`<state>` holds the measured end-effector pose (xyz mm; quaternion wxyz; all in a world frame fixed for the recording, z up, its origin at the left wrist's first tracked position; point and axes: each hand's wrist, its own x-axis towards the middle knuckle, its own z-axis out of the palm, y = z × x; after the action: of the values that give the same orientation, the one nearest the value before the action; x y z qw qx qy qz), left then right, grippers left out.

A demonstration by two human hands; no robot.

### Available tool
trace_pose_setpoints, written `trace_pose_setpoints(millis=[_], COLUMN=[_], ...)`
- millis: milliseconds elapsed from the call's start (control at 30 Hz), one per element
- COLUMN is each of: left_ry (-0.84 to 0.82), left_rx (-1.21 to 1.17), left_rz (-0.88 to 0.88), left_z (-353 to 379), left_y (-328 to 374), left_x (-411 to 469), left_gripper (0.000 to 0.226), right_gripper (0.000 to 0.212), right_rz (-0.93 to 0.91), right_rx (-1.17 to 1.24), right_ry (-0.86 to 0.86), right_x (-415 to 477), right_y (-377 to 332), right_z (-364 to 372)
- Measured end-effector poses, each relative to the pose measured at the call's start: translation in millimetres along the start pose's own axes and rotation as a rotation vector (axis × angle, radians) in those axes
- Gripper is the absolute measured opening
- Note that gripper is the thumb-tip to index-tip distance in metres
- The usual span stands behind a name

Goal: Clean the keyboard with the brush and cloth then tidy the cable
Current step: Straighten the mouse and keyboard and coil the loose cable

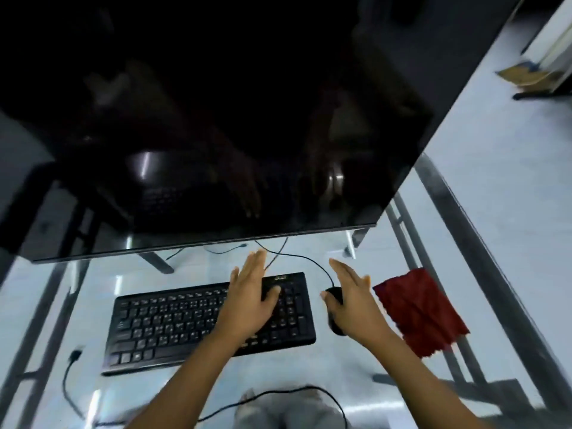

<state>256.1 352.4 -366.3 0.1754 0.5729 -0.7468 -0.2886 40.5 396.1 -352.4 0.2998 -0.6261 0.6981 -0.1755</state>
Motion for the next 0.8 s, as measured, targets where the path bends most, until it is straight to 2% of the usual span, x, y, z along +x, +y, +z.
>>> trace_pose_setpoints(millis=[133,267,400,533,800], left_ry=[0.121,0.189,0.143,0.045,0.201], left_rx=[0.016,0.078,0.072,0.061,-0.05], left_rz=[-0.212,-0.376,-0.521,-0.444,-0.47], left_z=[-42.2,-76.1,-91.5,-87.2,-89.3], left_y=[-73.6,-142.4,-186.2,-203.8,-214.0], left_x=[-48.9,-100.4,-135.0,-149.5,-136.3], left_gripper=[0.078,0.088,0.113,0.127,0.114], right_gripper=[0.077,0.088,0.097,0.102,0.101], right_rz=[0.005,0.056,0.06,0.06,0.062], right_rx=[-0.016,-0.128,-0.131,-0.141,-0.068], right_ry=[-0.078,-0.07,-0.07,-0.058,-0.036], right_x=[-1.7,-11.4,-21.6,-25.1,-3.4], right_y=[-22.5,-31.4,-32.5,-33.2,-44.2], right_z=[40.0,65.5,82.3,96.1,101.7])
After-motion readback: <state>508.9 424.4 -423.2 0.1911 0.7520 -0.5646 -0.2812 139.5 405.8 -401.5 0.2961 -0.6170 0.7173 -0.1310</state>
